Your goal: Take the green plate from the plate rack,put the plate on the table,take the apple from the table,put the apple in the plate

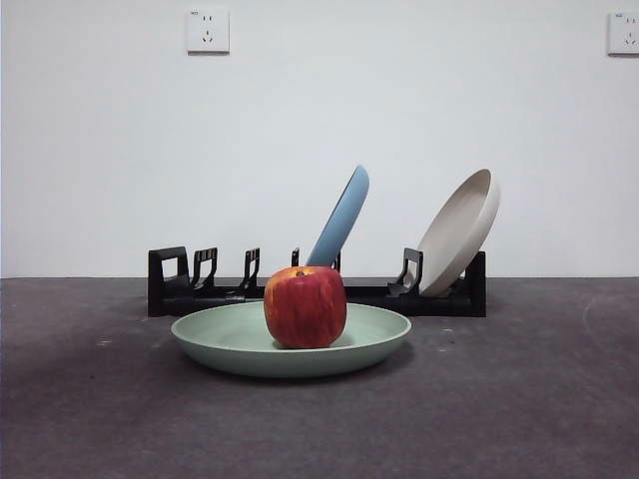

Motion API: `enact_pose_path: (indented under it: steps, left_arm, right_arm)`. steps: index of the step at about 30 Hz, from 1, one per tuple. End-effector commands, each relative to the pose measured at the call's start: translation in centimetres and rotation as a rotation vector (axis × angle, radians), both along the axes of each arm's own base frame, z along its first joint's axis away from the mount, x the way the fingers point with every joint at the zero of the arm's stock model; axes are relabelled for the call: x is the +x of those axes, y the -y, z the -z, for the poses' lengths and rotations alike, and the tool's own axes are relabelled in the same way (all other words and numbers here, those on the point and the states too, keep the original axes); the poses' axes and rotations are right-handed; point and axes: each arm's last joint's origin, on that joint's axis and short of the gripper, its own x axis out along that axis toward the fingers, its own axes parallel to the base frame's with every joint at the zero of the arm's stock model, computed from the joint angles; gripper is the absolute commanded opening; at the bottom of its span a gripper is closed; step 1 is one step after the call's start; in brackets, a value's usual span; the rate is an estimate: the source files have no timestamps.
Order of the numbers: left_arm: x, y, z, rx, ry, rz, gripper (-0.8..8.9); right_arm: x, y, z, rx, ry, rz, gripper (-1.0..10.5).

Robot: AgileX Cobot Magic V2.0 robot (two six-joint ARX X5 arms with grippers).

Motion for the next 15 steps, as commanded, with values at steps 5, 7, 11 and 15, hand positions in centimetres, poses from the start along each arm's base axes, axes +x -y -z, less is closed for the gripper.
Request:
enact_pose_path:
  steps: [5, 7, 11, 15]
  left_arm:
    - [-1.8, -5.5, -3.2, -0.108, 0.383, -0.249, -0.03]
    - [-2.7, -6.6, -3.4, -0.112, 0.458, -0.327, -0.03]
    - [-3.9, -7.7, -2.1, -0.119, 0.617, -0.447, -0.03]
    - [-3.6, -8.1, 1.7, -0.166, 0.731, -0.545, -0.03]
  right_arm:
    - [-0.1, 0.1, 0.4, -0.02, -0.023, 0.004, 0.0]
    - [-0.1, 0.1, 0.4, -0.02, -0.023, 0.004, 0.0]
    - [-0.1, 0.1, 0.4, -0.021, -0.024, 0.004, 0.0]
    - [-0.1, 0.1, 0.4, -0.021, -0.024, 0.004, 0.0]
